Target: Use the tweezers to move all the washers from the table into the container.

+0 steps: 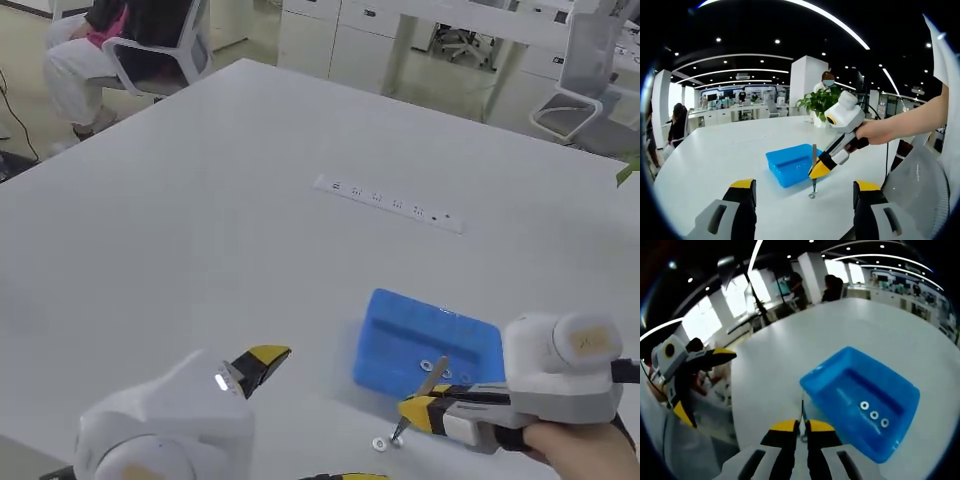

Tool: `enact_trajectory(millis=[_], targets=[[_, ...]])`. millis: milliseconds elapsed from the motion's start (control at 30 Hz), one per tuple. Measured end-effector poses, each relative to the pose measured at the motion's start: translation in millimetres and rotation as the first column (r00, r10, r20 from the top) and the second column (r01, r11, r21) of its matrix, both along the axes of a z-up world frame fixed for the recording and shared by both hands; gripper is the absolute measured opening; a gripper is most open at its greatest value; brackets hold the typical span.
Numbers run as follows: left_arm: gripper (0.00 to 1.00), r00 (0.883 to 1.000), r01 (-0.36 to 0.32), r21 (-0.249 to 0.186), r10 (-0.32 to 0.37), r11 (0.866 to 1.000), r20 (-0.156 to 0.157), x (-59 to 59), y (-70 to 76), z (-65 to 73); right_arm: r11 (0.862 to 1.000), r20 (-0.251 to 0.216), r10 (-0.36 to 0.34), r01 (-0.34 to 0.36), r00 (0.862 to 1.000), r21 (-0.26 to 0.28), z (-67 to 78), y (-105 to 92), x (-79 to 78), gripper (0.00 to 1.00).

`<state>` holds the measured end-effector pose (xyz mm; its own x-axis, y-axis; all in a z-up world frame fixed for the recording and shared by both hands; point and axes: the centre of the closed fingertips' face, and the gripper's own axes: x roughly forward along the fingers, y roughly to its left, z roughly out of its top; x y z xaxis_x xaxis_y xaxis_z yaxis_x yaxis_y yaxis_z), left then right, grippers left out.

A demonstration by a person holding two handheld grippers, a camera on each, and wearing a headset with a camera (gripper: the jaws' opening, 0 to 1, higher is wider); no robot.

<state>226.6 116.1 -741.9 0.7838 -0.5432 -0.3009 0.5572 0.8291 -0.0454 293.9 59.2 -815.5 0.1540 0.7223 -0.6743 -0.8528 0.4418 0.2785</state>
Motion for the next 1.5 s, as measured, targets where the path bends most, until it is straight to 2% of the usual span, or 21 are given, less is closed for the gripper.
enact_trajectory(millis=[367,467,600,700,800,867,933,1167,1300,1367,1467,1500], targets=[[0.8,1.0,0.004,0.009,-0.004,1.0,-0.003,-0.9,-0.9,-1.0,0.999,0.012,0.032,-0.032,0.999,-0.014,-2.3,0.5,-5.4,0.04],[0.8,1.0,0.005,0.01,-0.005,1.0,-0.005,-1.0,-1.1,-1.4,0.998,0.035,0.06,-0.06,0.998,-0.021,-1.7,2.8,-9.7,0.04],[0.8,1.0,0.007,0.012,-0.007,1.0,-0.007,-1.2,-1.5,-2.2,0.992,0.09,0.121,-0.116,0.989,-0.059,-2.6,4.5,-13.7,0.04],[0.8,1.0,0.011,0.012,-0.011,1.0,-0.015,-1.5,-2.3,-3.9,0.983,0.15,0.172,-0.159,0.974,-0.091,-3.4,6.4,-19.4,0.05],[0.82,0.999,0.029,-0.015,-0.03,0.999,-0.015,-2.4,-7.1,-1.7,0.967,0.234,0.246,-0.221,0.941,-0.129,-3.6,10.8,-28.2,0.05],[0.83,0.999,0.038,-0.023,-0.039,0.999,-0.023,-3.3,-8.6,-2.0,0.961,0.261,0.266,-0.233,0.928,-0.151,-4.2,11.8,-31.5,0.05],[0.82,0.998,0.048,-0.018,-0.049,0.999,-0.028,-4.2,-9.9,-3.4,0.959,0.274,0.268,-0.23,0.924,-0.163,-5.5,13.5,-33.7,0.05],[0.81,0.996,0.067,0.007,-0.066,0.998,-0.058,-6.3,-11.9,-10.7,0.971,0.294,0.218,-0.178,0.931,-0.156,-5.7,13.7,-30.2,0.05],[0.81,0.996,0.068,0.019,-0.067,0.998,-0.062,-6.8,-11.6,-12.7,0.973,0.311,0.21,-0.166,0.927,-0.162,-6.0,11.6,-31.1,0.04],[0.81,0.996,0.057,0.011,-0.056,0.998,-0.063,-6.0,-9.8,-12.2,0.978,0.301,0.19,-0.154,0.934,-0.14,-5.8,13.8,-31.4,0.05],[0.81,0.997,0.043,0.011,-0.043,0.999,-0.061,-5.0,-7.4,-12.0,0.991,0.259,0.115,-0.091,0.959,-0.103,-5.3,14.1,-27.9,0.06],[0.81,0.997,0.039,0.012,-0.039,0.999,-0.06,-4.7,-6.7,-11.7,0.991,0.26,0.11,-0.086,0.959,-0.103,-5.3,12.9,-27.3,0.05]])
